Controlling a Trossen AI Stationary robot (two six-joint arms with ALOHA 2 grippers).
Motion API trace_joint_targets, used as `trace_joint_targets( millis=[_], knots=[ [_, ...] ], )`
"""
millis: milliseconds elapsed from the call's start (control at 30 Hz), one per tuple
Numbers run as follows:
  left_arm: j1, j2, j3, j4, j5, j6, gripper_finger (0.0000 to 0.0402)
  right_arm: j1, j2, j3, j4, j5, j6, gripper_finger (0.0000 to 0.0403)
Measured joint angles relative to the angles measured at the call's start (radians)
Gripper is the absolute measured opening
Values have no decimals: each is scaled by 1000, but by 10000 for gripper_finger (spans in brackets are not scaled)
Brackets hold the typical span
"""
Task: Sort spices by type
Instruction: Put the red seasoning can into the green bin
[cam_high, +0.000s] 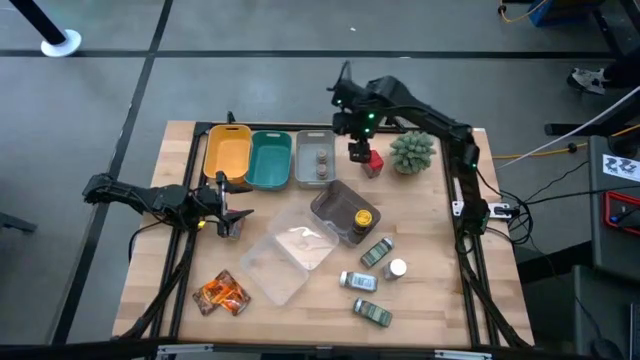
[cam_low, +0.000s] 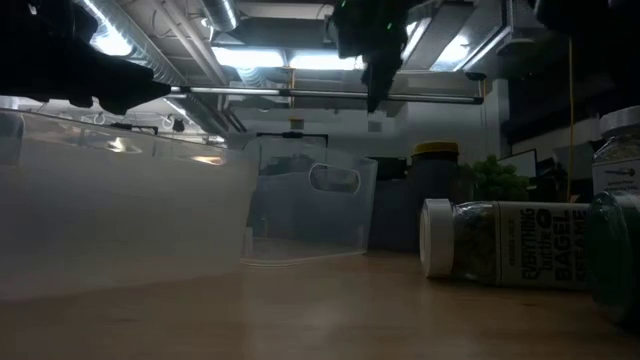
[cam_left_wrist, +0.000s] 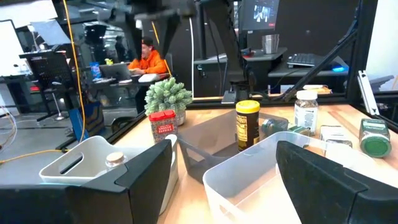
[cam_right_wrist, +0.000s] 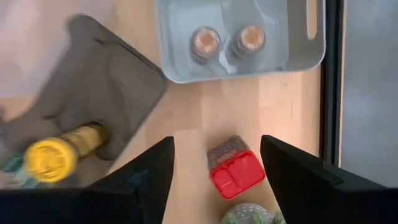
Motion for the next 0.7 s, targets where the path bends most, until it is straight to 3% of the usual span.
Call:
trace_joint_targets(
  millis=[233,367,567,700],
  knots=[
    [0,0,0,0,0,0,274,1,-104,0,0,-115,18,239],
    [0,0,0,47,-2,-2,274,1,-148,0,0,-130,44,239],
    [0,0,13,99,-19,-238,274,1,-213,-1,0,-130,66,239],
    [0,3,51,48,-37,-265,274,1,-278,-81,3,-131,73,239]
  ],
)
